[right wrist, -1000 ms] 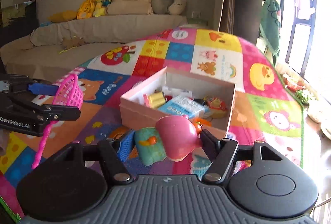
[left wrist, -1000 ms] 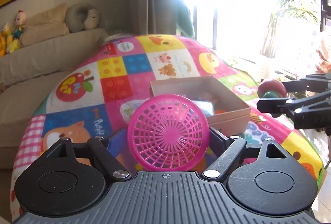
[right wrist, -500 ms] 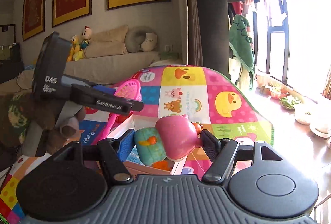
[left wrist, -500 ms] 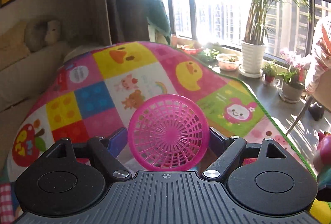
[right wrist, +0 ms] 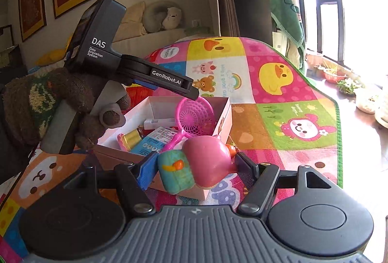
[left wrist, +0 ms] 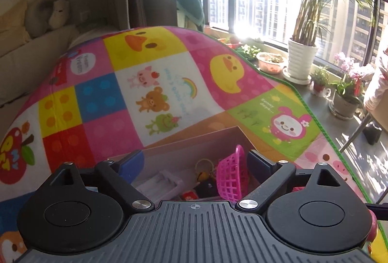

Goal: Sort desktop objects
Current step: 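Carry the pink basket into the box while the right tool drops the pig toy in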

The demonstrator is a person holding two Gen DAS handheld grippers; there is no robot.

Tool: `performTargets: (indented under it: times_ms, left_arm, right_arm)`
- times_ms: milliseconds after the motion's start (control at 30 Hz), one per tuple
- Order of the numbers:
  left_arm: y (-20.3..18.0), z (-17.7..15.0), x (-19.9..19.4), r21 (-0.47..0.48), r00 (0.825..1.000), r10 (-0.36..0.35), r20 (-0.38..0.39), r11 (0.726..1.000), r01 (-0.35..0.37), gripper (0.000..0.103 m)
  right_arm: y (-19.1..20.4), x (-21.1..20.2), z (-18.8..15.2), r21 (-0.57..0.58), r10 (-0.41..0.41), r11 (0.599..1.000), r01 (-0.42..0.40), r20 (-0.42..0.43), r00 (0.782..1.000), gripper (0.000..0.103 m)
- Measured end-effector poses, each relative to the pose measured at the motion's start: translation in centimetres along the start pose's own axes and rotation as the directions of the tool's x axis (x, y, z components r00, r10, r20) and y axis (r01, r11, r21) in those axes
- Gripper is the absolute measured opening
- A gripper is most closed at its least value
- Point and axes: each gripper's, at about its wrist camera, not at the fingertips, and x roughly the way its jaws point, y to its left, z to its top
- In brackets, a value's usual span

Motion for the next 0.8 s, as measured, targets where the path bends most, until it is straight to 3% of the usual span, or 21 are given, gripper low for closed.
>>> performTargets:
  times_ms: [167,433,533,633,800]
  left_arm:
    - [3.5,-3.7,-4.2,-0.084,0.996,0.078,0.035,0.994,-0.075,0.097]
    - [5.0,-11.2,-10.4,-0.074,0.981,0.178,0.08,0.982,-0.172,0.1]
    - [5.3,-12.4,-11.0,-0.085,0.983,0.167,0.081,0.983,-0.16,0.101]
    - [6.0,-13.5,-11.4,-0.13,0.987,0.143,0.074,0.983,-0.133,0.101]
    - [6.8,-15.7,-11.4,-0.184,0.993,0.086,0.082,0.98,-0.07,0.102]
  right_arm:
    - [0.4,0.4,0.1,-0.001,0.0,1.0,0.0,-0.007,1.0,0.069]
    - [2.6,3.0,4.6,-0.023,0.033,0.999,-0.033,-0.02,0.999,0.069]
    - [4.1,6.0,7.7,-0.017,0.047,0.999,-0.047,-0.006,0.999,0.069]
    - [5.0,8.9,10.5,-0.017,0.048,0.999,-0.048,0.013,0.999,0.079]
    - [3.2,12.2,12.5,0.05,-0.045,0.998,0.048,-0.055,0.998,0.074]
